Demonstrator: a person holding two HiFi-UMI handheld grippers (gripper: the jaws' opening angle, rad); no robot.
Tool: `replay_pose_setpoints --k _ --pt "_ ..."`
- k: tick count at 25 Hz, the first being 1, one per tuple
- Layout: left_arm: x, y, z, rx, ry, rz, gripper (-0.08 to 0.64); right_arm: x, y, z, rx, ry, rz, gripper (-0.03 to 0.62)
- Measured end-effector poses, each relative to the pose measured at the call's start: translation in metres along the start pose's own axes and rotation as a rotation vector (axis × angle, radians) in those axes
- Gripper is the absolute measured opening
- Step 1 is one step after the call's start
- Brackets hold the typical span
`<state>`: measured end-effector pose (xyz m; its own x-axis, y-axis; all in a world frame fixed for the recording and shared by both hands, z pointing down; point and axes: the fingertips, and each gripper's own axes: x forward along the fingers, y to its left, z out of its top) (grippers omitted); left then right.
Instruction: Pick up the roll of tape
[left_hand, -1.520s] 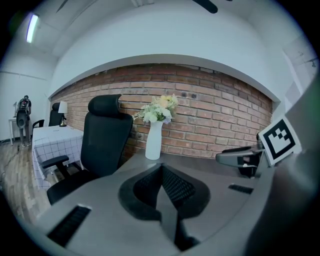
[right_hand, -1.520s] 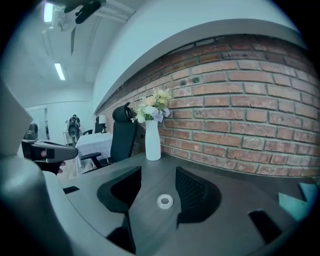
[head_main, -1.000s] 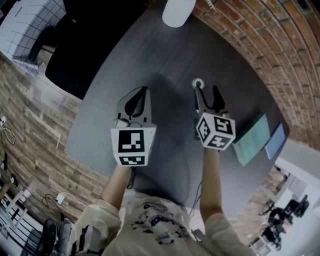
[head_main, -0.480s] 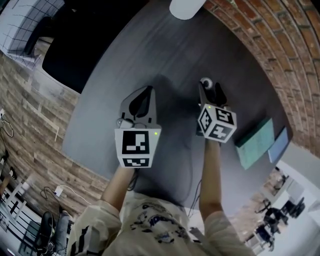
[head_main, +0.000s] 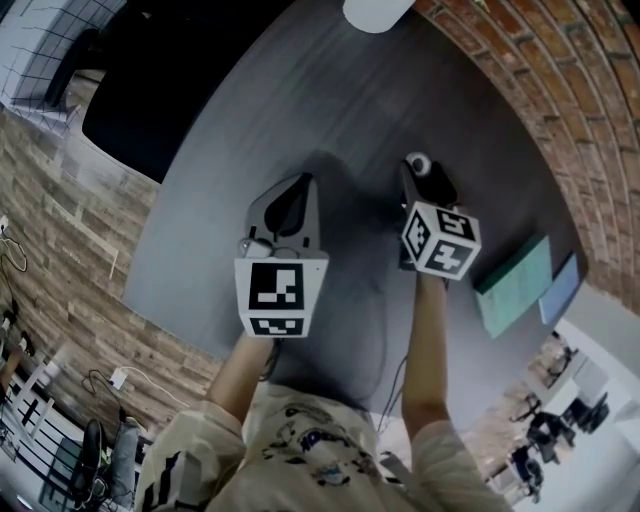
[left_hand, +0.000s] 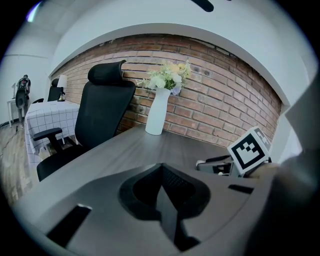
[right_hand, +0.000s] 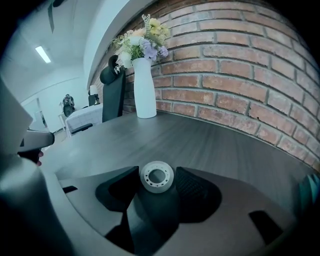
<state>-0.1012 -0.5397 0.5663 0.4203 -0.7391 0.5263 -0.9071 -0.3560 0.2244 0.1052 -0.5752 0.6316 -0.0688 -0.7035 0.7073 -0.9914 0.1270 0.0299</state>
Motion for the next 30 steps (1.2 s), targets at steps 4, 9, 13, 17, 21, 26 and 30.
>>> replay_pose_setpoints --k 4,9,13,17,21,26,30 --pt "0.001 0.003 -0.003 -0.005 0.003 0.005 0.002 0.002 0.002 -0.001 -0.019 -0.002 0.006 0.207" --pt "0.002 0.006 -0.007 -0.007 0.004 0.015 0.002 0.008 0.002 -0.003 -0.029 -0.004 0.01 0.196" --pt "-0.004 0.007 -0.001 -0.003 -0.01 0.023 0.002 -0.001 0.0 0.002 -0.002 -0.034 -0.003 0.195" --pt "-0.013 0.007 0.013 0.023 -0.042 0.031 0.002 -0.018 0.003 0.016 0.009 -0.082 -0.008 0.195" --pt "-0.029 -0.002 0.029 0.045 -0.074 0.04 0.002 -0.052 0.005 0.034 0.018 -0.148 0.005 0.195" --pt "-0.059 -0.022 0.06 0.078 -0.15 0.045 0.002 -0.108 0.005 0.058 0.017 -0.258 0.001 0.195" --pt "-0.094 -0.038 0.085 0.1 -0.215 0.052 0.002 -0.164 0.007 0.079 0.014 -0.355 -0.012 0.195"
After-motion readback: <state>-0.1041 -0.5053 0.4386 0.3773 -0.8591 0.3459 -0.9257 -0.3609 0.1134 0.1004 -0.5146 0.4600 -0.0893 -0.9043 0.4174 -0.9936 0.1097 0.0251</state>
